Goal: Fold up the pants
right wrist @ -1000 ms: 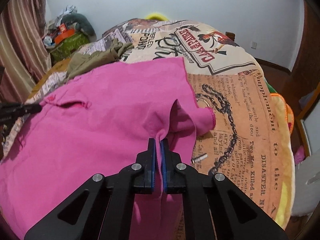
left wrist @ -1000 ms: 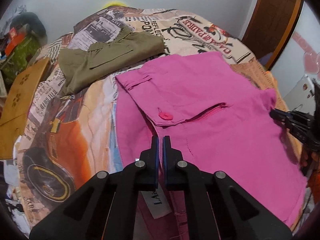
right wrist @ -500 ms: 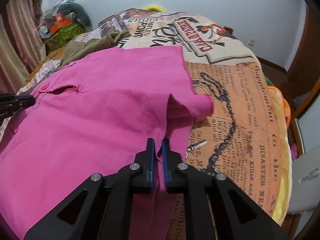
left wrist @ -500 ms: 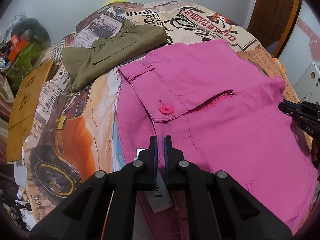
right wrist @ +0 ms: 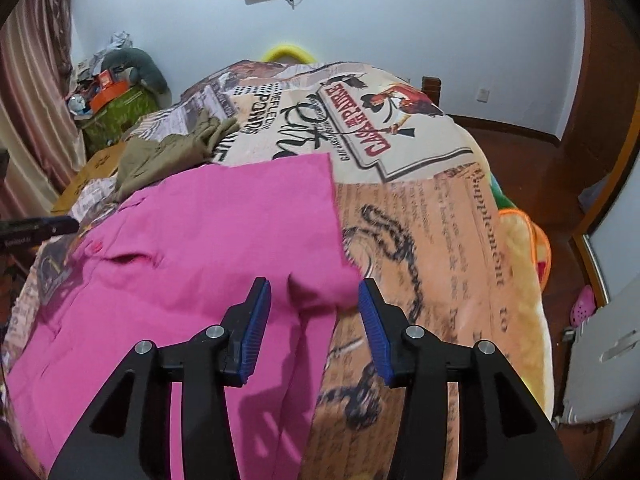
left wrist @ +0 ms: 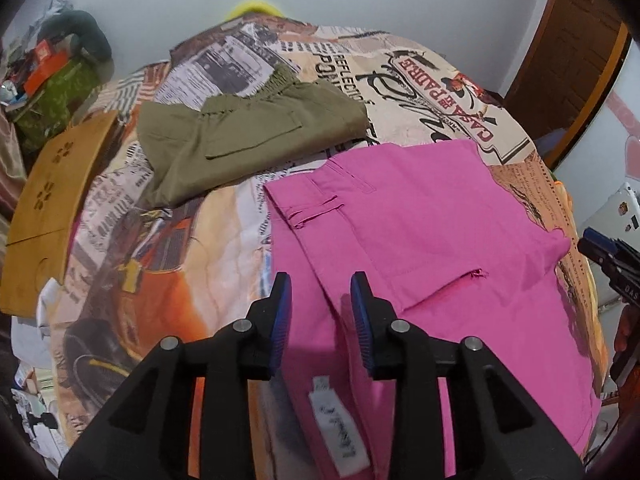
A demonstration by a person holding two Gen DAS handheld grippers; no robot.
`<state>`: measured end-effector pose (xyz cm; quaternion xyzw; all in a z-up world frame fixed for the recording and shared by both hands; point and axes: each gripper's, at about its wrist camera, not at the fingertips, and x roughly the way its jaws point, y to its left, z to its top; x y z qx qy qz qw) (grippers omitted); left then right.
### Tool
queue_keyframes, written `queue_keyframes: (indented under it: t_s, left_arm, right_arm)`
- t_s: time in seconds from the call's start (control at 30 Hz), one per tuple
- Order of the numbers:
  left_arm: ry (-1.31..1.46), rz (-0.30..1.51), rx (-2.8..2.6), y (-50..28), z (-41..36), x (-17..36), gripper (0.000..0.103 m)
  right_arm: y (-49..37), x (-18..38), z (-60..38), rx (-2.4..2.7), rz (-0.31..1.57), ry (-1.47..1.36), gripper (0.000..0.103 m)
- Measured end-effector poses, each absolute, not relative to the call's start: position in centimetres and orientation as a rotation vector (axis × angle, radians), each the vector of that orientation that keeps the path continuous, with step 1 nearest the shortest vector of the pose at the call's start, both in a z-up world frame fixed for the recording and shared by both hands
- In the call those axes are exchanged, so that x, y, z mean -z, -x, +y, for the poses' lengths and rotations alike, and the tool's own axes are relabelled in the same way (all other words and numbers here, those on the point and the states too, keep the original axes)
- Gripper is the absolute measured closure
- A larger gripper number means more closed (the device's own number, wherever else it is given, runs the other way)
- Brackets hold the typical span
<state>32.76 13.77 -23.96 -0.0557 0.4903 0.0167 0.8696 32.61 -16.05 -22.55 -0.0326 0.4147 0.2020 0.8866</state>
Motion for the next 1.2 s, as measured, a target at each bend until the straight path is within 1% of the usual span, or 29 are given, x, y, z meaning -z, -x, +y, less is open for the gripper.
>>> queue_keyframes:
  t_s: [0.3, 0.43, 0.6, 0.83, 0.87, 0.9, 0.97, 1.03, 1.07, 1.1, 1.13, 1.17, 1.2]
  left_arm:
    - [0.099, 1.082, -0.010, -35.0, 13.3, 26.5, 0.072]
    - [0.115, 1.089, 0.005, -35.3, 13.4, 27.0, 0.072]
    - [0.114, 1.091, 0.011, -35.4, 13.0, 27.3, 0.072]
    - [0.114, 1.088, 0.033, -35.2, 13.2, 27.5, 0.072]
    - [0.116, 1.087, 0.037, -35.2, 13.2, 27.5, 0.074]
    - [0.120, 1.085, 0.041, -35.1, 13.2, 27.5, 0.079]
    - [0.126, 1.087, 0.055, -35.0, 13.1, 27.6, 0.085]
    - [0.108, 1.082, 0.058, -34.9, 12.7, 27.5, 0.088]
    - [0.095, 1.078, 0.063, -34.9, 12.5, 27.4, 0.092]
    - [0.081, 1.069, 0.064, -34.8, 12.3, 27.3, 0.093]
    - [0.074, 1.063, 0.067, -34.8, 12.2, 27.2, 0.094]
    - [0.068, 1.055, 0.065, -34.8, 12.1, 27.1, 0.096]
    - [0.066, 1.052, 0.060, -34.8, 12.1, 27.0, 0.097]
  right_arm:
    - [-37.4, 25.5, -16.0, -0.405, 0.962, 0.055, 0.061]
    - [-38.5, 25.2, -16.4, -0.411, 0.956, 0.021, 0.061]
    - [-39.5, 25.1, -15.9, -0.428, 0.970, 0.023, 0.061]
    - [-38.6, 28.3, -15.0, -0.468, 1.076, 0.068, 0.061]
    - [-38.3, 28.4, -15.2, -0.471, 1.074, 0.058, 0.061]
    - [-38.1, 28.4, -15.4, -0.473, 1.065, 0.048, 0.061]
    - [-37.8, 28.4, -15.6, -0.486, 1.058, 0.035, 0.061]
    - [-37.6, 28.3, -15.6, -0.497, 1.051, 0.027, 0.065]
    - [-37.5, 28.3, -15.5, -0.517, 1.046, 0.028, 0.073]
    - [-37.3, 28.3, -15.2, -0.526, 1.040, 0.035, 0.078]
    - [-37.0, 28.2, -14.9, -0.526, 1.024, 0.054, 0.080]
    - [-36.8, 28.2, -14.6, -0.529, 1.013, 0.071, 0.086]
    - [-36.6, 28.2, -14.3, -0.527, 1.001, 0.092, 0.089]
